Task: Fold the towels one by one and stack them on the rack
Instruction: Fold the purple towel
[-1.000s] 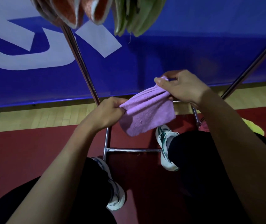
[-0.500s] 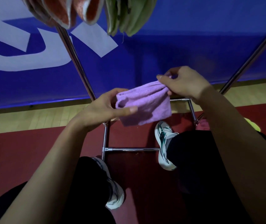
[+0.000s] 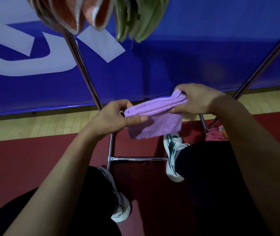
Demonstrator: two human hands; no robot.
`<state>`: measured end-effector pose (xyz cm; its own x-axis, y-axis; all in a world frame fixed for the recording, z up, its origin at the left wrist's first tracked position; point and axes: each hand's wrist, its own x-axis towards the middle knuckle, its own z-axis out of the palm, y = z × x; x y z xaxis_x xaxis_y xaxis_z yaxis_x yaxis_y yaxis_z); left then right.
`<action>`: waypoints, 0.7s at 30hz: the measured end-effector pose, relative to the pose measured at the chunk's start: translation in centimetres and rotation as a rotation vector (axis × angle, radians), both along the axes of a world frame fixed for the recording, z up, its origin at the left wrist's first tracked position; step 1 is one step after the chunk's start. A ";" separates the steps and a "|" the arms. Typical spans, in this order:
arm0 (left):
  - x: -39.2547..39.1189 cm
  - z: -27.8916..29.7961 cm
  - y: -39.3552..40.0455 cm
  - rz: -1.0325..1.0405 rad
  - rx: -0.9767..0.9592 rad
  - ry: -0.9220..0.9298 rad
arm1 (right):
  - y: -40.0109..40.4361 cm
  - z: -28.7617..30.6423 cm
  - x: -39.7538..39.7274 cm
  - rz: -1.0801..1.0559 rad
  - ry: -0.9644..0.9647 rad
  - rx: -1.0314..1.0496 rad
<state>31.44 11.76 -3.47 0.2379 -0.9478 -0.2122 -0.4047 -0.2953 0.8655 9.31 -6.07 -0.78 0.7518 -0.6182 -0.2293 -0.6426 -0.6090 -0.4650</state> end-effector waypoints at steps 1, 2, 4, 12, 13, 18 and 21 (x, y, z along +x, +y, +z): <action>0.0 0.1 0.0 -0.018 -0.017 -0.024 | -0.1 0.0 0.0 0.006 -0.025 -0.028; 0.0 0.2 0.0 -0.034 -0.031 -0.058 | -0.3 0.1 -0.1 0.021 -0.046 -0.065; 0.0 0.5 0.1 -0.085 -0.055 -0.190 | -0.4 -0.2 -0.2 0.066 -0.067 -0.140; 1.0 0.7 0.6 -0.170 -0.225 -0.345 | -0.6 -0.6 -0.2 0.213 -0.047 -0.159; 0.9 0.9 0.7 -0.159 -0.247 -0.279 | -0.5 -0.5 -0.3 0.211 -0.067 -0.145; -0.1 1.9 0.6 -0.048 -0.244 -0.042 | 0.4 0.0 -1.3 0.159 -0.202 -0.068; -0.8 2.6 0.5 -0.020 -0.241 0.003 | 1.7 0.0 -1.8 0.053 -0.217 -0.020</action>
